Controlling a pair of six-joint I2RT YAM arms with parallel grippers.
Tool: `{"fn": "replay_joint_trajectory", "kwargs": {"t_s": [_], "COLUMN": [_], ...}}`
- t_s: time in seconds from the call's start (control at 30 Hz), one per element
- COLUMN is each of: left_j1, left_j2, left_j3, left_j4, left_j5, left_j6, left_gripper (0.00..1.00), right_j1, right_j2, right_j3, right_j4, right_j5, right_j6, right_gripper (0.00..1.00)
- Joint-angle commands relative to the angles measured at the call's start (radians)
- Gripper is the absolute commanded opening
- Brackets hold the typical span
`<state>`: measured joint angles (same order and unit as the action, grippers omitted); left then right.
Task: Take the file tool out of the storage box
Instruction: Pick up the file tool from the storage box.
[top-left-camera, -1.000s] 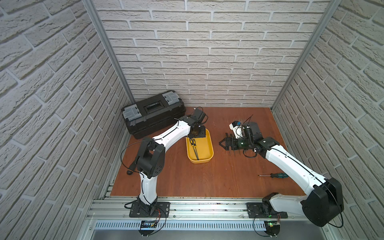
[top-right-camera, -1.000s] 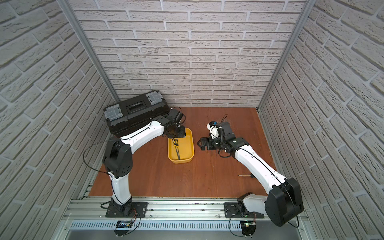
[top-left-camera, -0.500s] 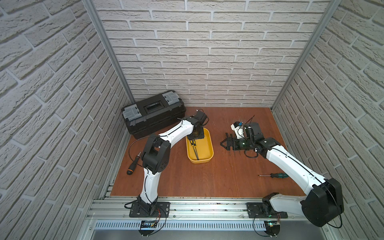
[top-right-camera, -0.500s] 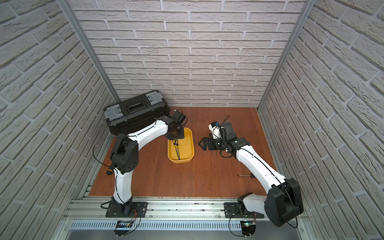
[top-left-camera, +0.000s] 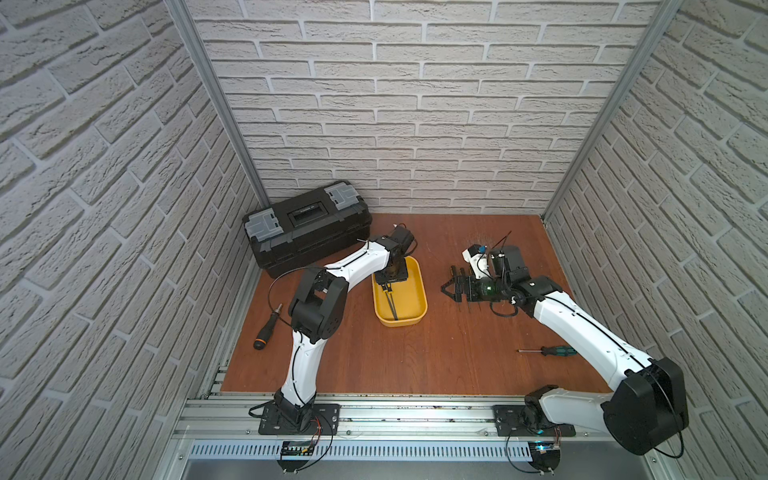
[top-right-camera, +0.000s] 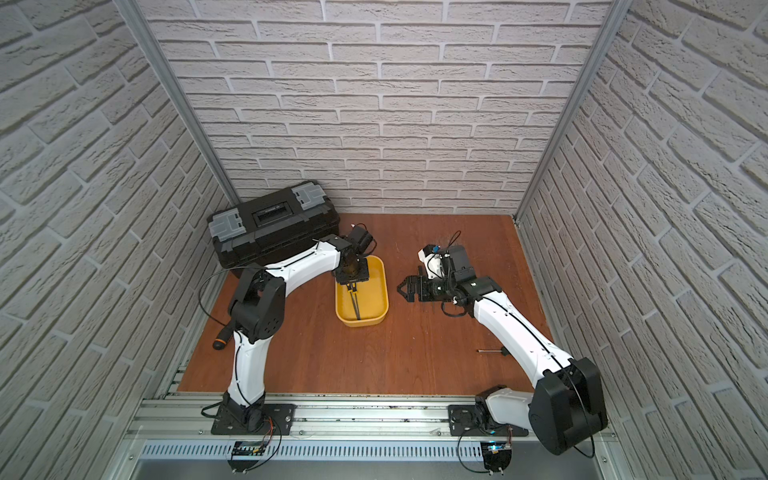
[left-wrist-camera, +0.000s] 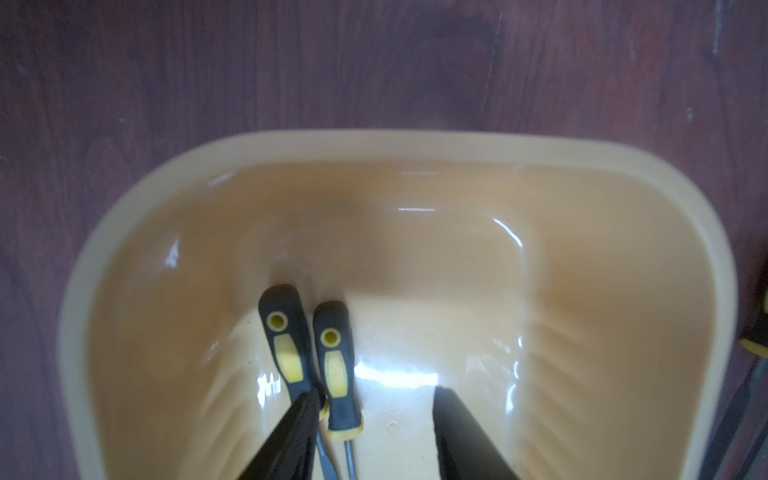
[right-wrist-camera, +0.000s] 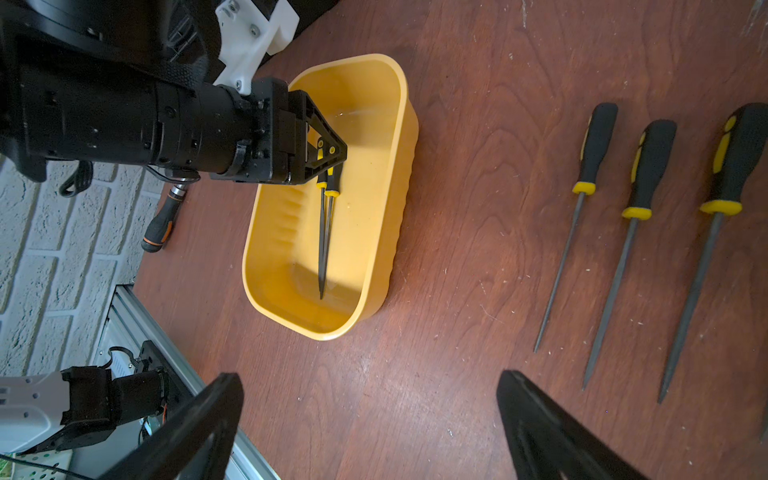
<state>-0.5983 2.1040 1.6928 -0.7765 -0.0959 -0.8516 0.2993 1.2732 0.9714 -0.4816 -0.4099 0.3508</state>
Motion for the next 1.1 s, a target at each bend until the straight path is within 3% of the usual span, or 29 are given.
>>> {"fn": "replay_joint_trajectory", "kwargs": {"t_s": [0.0, 0.93, 1.07], "left_j1": [0.009, 0.016, 0.017], "left_j2": [0.012, 0.09, 0.097], "left_j3": [-0.015, 0.001, 0.0], "left_j4": [0.025, 0.01, 0.03], "left_j5": [0.005, -0.031, -0.025], "left_j6": [-0.014, -0.026, -0.025], "left_gripper": [0.48, 0.43, 0.38], "right_j1": [-0.009, -0.034, -0.037], "right_j2": [-0.022, -0.041, -0.042], "right_j3": [0.016, 0.0, -0.003], "right_j4": [0.024, 0.005, 0.003], "right_j5": [-0.021, -0.014, -0.012], "right_j6": [-0.016, -0.027, -0.028], "right_gripper": [1.0, 1.0, 1.0]}}
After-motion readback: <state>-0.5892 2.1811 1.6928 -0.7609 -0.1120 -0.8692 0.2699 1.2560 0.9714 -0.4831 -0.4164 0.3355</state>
